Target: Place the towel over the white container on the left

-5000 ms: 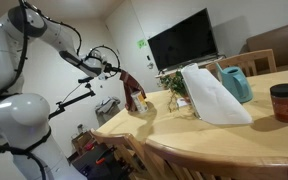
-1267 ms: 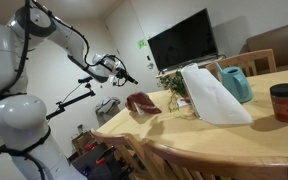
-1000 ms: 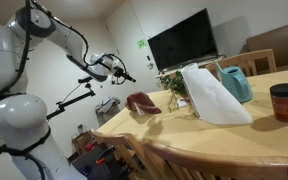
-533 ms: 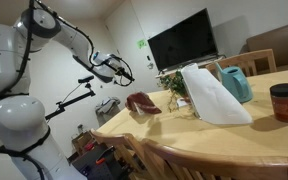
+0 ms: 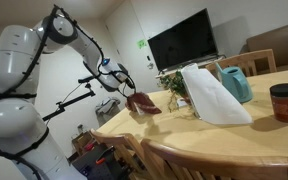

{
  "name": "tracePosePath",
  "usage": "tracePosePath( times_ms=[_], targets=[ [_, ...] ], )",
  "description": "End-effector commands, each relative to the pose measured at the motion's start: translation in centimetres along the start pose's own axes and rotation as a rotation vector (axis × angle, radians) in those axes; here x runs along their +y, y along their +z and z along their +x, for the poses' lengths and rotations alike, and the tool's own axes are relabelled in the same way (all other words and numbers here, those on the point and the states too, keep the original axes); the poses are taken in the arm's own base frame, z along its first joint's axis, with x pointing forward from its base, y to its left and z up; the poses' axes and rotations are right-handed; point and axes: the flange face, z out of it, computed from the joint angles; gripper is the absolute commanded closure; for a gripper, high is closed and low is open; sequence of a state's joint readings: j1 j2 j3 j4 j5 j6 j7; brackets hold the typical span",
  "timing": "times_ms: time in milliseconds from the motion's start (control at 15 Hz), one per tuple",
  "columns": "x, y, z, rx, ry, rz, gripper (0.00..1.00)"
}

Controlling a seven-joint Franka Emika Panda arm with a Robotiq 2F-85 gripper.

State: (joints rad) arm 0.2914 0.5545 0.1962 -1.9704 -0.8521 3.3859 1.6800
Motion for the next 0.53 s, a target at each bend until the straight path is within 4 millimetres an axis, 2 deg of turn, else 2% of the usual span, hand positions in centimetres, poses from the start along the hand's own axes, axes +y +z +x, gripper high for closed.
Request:
tracePosePath(
  times_ms=[0,200,467],
  targets=[
    [0.2,0.0,-0.2,-0.034,0.048,0.011,0.0],
    [-0.2,-1.3,0.1,-0.023,0.04,-0.036,0.0],
    [0.4,-3.9,0.4,0.018,0.005,-0.248,0.0]
  ],
)
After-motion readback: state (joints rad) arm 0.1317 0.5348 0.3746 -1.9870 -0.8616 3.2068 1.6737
